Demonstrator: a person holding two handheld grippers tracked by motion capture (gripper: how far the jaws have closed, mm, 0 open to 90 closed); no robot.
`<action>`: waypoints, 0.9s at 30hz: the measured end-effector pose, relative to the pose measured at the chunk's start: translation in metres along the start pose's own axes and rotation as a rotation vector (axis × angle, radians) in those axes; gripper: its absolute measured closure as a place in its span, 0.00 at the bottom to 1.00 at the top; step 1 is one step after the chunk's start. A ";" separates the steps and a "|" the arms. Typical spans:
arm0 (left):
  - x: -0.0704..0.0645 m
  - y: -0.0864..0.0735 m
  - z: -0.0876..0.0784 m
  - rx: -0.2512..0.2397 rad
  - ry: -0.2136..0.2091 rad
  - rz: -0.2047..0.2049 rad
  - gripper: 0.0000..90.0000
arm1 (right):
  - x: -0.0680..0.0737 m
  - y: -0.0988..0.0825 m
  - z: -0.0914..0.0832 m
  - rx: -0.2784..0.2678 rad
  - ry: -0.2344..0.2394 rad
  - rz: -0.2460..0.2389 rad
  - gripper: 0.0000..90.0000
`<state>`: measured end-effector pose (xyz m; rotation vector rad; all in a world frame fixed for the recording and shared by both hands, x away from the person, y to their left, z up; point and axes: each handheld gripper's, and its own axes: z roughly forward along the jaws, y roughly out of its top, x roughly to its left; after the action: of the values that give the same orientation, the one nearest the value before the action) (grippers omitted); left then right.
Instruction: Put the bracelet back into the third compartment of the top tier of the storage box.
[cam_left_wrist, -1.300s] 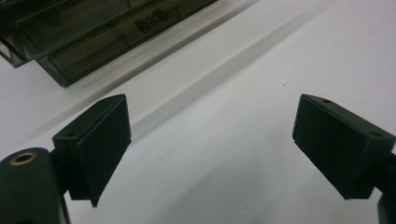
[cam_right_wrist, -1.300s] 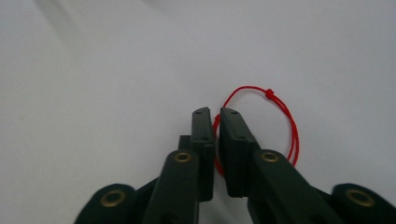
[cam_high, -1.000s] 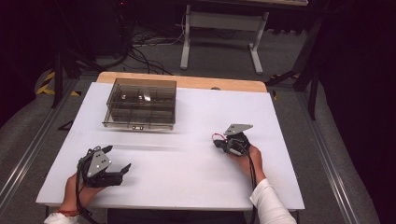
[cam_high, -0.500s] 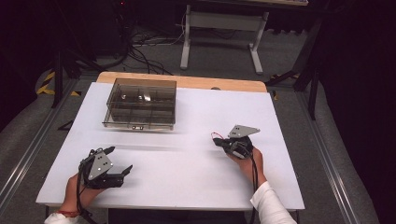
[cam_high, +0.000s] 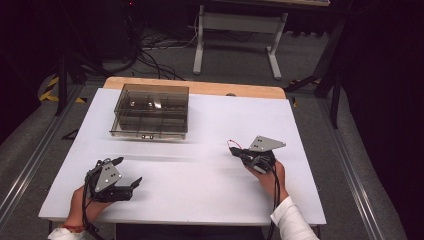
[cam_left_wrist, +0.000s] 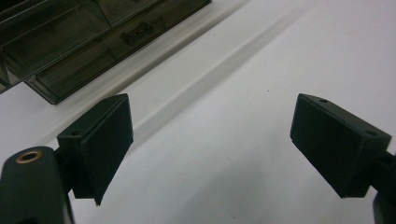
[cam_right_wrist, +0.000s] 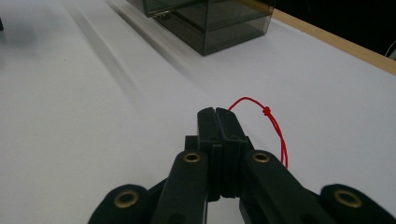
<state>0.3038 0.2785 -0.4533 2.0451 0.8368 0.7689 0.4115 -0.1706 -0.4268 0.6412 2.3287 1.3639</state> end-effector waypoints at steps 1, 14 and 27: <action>0.000 0.000 0.000 0.000 0.002 -0.001 0.16 | 0.000 0.000 -0.001 -0.003 0.000 0.000 1.00; 0.000 0.000 0.002 0.002 -0.001 -0.004 0.15 | 0.002 0.004 -0.008 -0.058 -0.012 -0.008 1.00; 0.001 0.000 0.003 0.005 0.005 -0.005 0.15 | -0.001 0.019 -0.013 -0.106 -0.013 -0.026 1.00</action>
<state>0.3061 0.2783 -0.4549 2.0460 0.8473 0.7695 0.4094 -0.1728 -0.4035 0.5837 2.2299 1.4562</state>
